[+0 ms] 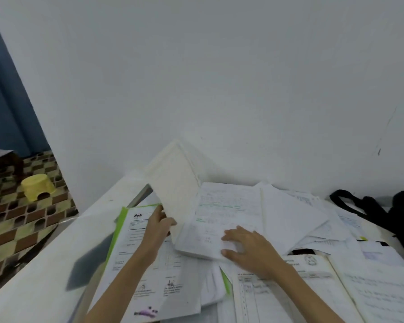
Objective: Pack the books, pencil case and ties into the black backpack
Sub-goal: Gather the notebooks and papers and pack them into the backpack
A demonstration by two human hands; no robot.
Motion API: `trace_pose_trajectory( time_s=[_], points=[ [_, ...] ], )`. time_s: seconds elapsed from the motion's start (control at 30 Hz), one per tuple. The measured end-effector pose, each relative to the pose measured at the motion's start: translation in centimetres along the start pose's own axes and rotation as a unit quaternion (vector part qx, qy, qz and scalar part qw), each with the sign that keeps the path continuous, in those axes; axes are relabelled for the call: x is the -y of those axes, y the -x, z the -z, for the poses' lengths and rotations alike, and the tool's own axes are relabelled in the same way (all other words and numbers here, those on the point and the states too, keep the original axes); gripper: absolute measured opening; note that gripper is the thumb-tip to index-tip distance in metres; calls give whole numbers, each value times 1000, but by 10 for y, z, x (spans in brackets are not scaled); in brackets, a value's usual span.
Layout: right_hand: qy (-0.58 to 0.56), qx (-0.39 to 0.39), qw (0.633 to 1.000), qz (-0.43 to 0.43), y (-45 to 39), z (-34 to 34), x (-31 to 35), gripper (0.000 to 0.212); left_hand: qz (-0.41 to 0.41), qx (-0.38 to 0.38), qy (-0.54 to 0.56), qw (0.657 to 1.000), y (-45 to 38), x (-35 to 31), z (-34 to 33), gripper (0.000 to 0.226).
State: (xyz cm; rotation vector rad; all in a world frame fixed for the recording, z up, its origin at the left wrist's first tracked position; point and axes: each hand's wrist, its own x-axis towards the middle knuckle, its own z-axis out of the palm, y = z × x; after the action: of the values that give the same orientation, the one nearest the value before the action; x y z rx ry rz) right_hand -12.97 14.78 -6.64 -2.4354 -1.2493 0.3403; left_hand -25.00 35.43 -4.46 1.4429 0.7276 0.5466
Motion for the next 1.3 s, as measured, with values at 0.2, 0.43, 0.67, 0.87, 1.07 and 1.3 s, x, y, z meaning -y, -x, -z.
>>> trace_pose_trajectory(
  time_s=[0.2, 0.43, 0.67, 0.87, 1.07, 1.3],
  points=[
    [32, -52, 998, -15, -2, -10, 12, 44, -3, 171, -131, 976, -4, -7, -4, 49],
    [-247, -186, 948, -75, -6, 4, 5, 17, 69, 266, -187, 943, -26, -14, 2, 50],
    [-288, -208, 896, -267, -5, 47, -31, 50, 81, 145, -229, 959, -61, 0, -23, 37],
    [-217, -178, 912, -300, -16, 39, -29, 40, 89, 188, -172, 963, -60, -15, -55, 19],
    [-448, -203, 814, -310, -19, 46, -38, 31, 49, 215, -10, 975, -55, -29, -56, 35],
    [-549, -337, 754, -125, -15, 111, -11, 36, -122, 254, 51, 958, -37, -77, -64, 33]
  ],
)
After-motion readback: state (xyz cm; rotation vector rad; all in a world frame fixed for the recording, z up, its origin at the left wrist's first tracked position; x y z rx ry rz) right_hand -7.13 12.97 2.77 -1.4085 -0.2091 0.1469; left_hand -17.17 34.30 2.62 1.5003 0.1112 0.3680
